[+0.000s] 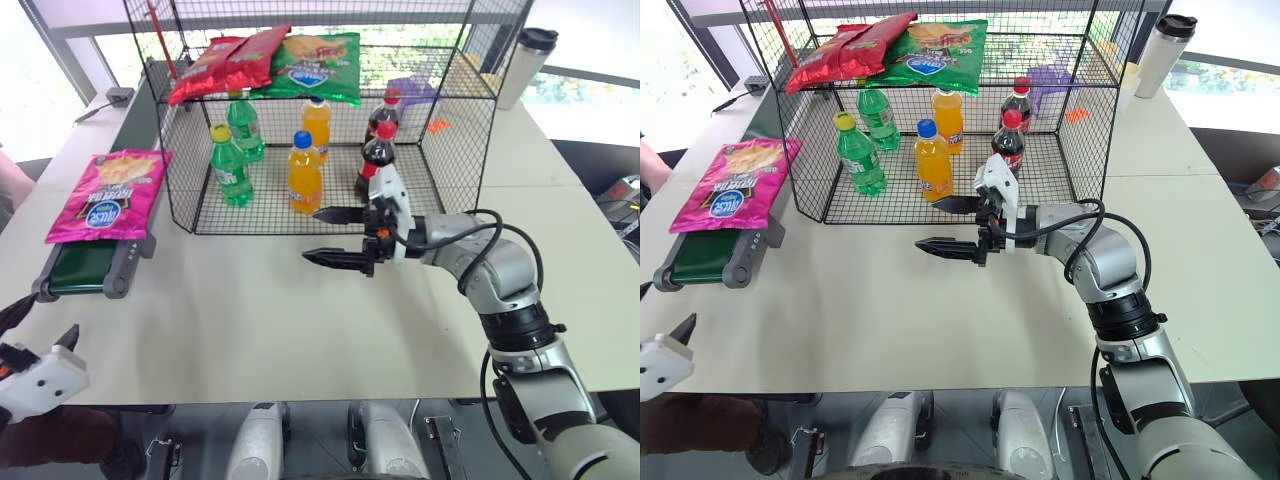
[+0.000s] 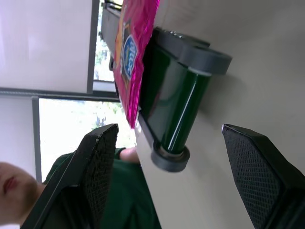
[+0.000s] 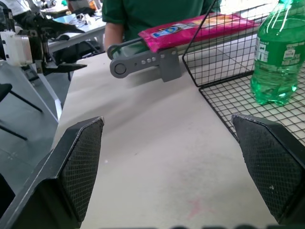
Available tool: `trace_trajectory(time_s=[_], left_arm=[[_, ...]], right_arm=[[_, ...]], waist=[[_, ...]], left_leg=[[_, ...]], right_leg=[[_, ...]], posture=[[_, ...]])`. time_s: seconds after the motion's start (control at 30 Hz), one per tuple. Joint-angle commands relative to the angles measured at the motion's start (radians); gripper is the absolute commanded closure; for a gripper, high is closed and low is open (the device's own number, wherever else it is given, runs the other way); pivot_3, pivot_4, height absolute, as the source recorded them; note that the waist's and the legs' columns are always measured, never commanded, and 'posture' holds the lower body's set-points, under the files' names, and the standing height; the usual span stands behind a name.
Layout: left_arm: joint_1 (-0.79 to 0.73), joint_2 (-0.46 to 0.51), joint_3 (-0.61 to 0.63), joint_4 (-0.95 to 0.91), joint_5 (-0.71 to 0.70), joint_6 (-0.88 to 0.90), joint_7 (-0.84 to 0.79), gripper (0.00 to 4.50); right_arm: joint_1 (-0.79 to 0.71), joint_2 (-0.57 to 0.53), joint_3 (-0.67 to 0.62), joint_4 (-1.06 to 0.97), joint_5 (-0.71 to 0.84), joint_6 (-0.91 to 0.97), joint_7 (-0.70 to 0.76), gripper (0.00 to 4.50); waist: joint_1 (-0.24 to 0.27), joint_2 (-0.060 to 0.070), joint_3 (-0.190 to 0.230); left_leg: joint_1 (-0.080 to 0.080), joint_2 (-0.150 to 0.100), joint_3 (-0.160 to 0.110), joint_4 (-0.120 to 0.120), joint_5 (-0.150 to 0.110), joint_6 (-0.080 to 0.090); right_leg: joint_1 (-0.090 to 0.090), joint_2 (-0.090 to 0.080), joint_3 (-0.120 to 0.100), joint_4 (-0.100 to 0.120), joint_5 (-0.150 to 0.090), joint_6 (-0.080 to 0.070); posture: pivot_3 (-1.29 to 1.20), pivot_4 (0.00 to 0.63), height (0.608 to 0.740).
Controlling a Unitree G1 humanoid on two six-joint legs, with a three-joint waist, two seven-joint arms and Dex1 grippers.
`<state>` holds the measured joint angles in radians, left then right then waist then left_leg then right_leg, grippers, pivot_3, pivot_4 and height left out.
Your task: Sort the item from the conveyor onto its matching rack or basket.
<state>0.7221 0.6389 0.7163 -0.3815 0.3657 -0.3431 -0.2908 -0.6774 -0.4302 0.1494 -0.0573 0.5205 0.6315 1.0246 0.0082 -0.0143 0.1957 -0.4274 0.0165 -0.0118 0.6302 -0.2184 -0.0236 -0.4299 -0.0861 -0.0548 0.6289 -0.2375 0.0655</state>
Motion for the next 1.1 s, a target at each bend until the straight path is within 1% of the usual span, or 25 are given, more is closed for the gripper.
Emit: trace_trajectory(time_s=[0.03, 0.33, 0.57, 0.67, 0.8, 0.93, 1.07, 1.1], left_arm=[[-0.037, 0.007, -0.015, 0.025, 0.023, -0.013, 0.011, 0.88], [-0.076, -0.021, -0.054, 0.043, 0.050, -0.014, 0.024, 0.88], [-0.102, -0.014, -0.071, 0.071, 0.060, -0.011, 0.033, 0.88], [-0.146, -0.004, -0.085, 0.083, 0.062, 0.006, 0.031, 0.88], [-0.245, 0.004, -0.087, 0.105, 0.049, 0.052, 0.042, 0.88], [-0.286, 0.021, -0.108, 0.129, 0.058, 0.071, 0.028, 0.88], [-0.326, 0.044, -0.141, 0.155, 0.060, 0.102, 0.013, 0.88], [-0.329, 0.046, -0.144, 0.156, 0.063, 0.104, 0.014, 1.42]], right_arm=[[-0.010, -0.017, -0.024, -0.019, -0.005, -0.024, 0.003, 0.08], [0.022, -0.027, -0.042, -0.025, -0.013, -0.030, -0.026, 0.08], [0.025, -0.027, -0.041, -0.020, -0.019, -0.038, -0.035, 0.08], [0.031, -0.024, -0.043, -0.024, -0.021, -0.040, -0.046, 0.08], [0.044, -0.028, -0.041, -0.039, -0.021, -0.038, -0.057, 0.08], [0.055, -0.033, -0.044, -0.051, -0.020, -0.035, -0.067, 0.08], [0.058, -0.035, -0.046, -0.053, -0.023, -0.040, -0.077, 0.08], [0.058, -0.035, -0.046, -0.053, -0.024, -0.042, -0.081, 0.00]], waist=[[0.000, 0.000, 0.000], [-0.001, 0.000, 0.000], [-0.001, 0.000, 0.000], [0.002, 0.000, 0.000], [0.004, -0.001, -0.001], [-0.003, -0.001, -0.001], [0.002, -0.001, -0.001], [0.003, -0.001, -0.001]], left_leg=[[0.000, 0.000, 0.000, 0.000, 0.000, 0.000], [0.001, 0.000, 0.000, 0.000, 0.000, 0.000], [0.001, 0.001, 0.000, 0.001, 0.000, 0.000], [0.001, 0.001, 0.000, 0.001, 0.000, 0.000], [0.001, 0.001, 0.000, 0.001, 0.000, 0.000], [0.002, 0.001, 0.001, 0.001, 0.000, 0.000], [0.003, 0.001, 0.001, 0.001, 0.000, 0.000], [0.004, 0.001, 0.001, 0.001, 0.000, 0.001]], right_leg=[[0.000, 0.000, 0.000, 0.000, 0.000, 0.000], [0.000, 0.002, 0.000, 0.001, 0.000, 0.000], [0.000, 0.004, 0.000, 0.002, 0.001, 0.000], [0.000, 0.004, 0.000, 0.002, 0.001, 0.000], [0.001, 0.004, 0.000, 0.002, 0.001, 0.000], [0.001, 0.004, 0.000, 0.002, 0.003, 0.003], [0.001, 0.005, 0.000, 0.004, 0.003, 0.004], [0.001, 0.005, 0.000, 0.004, 0.003, 0.003]], posture=[[0.00, 0.150, 0.740], [0.00, 0.150, 0.740], [0.00, 0.150, 0.740], [0.00, 0.150, 0.740], [0.00, 0.150, 0.740], [0.00, 0.150, 0.740], [0.00, 0.150, 0.740], [0.00, 0.150, 0.740]])
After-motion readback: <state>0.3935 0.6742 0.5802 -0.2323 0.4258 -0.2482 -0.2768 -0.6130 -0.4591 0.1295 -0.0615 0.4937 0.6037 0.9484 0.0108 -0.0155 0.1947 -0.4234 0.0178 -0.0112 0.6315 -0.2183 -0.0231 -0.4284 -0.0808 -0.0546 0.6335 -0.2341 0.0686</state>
